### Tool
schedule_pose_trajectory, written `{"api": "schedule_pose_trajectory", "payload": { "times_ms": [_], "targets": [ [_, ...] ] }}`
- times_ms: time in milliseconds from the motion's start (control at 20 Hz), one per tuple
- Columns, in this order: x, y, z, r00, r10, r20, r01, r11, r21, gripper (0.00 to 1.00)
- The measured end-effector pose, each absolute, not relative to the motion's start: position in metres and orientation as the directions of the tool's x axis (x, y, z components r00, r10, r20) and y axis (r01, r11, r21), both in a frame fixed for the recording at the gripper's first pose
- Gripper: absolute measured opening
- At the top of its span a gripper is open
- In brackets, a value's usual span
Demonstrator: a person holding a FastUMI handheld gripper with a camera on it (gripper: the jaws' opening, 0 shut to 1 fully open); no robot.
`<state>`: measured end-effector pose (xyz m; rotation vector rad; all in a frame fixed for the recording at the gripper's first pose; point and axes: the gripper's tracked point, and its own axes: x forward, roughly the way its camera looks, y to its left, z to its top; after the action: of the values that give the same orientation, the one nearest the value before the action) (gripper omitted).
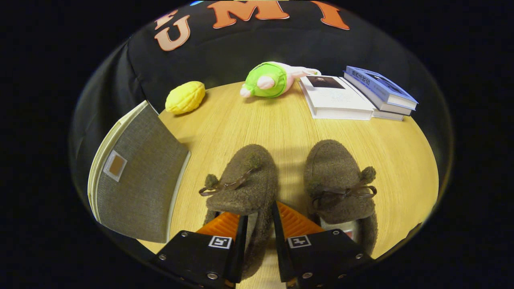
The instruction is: Open the storage box then place both shoes into the box .Put the left shoe in first, then the right shoe, with the right side of both shoes facing outward in a uniform manner.
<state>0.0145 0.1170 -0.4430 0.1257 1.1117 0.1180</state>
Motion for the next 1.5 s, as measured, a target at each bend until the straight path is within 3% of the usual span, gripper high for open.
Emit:
{"api": "schedule_pose_trajectory", "payload": {
  "times_ms": [100, 250, 400, 950, 1500],
  "targets": [
    [0.019, 0.121, -0.448, 0.433, 0.182, -0.883, -0.032, 0.982, 0.187, 0.25],
    [0.02, 0.119, -0.449, 0.429, 0.197, -0.882, -0.032, 0.979, 0.204, 0.18],
    [0.018, 0.128, -0.445, 0.406, 0.257, -0.877, 0.02, 0.957, 0.29, 0.05],
    [0.032, 0.167, -0.359, 0.487, 0.307, -0.818, 0.017, 0.933, 0.36, 0.04],
    [0.057, 0.237, -0.267, 0.554, 0.384, -0.739, -0.075, 0.907, 0.415, 0.04]
  ]
}}
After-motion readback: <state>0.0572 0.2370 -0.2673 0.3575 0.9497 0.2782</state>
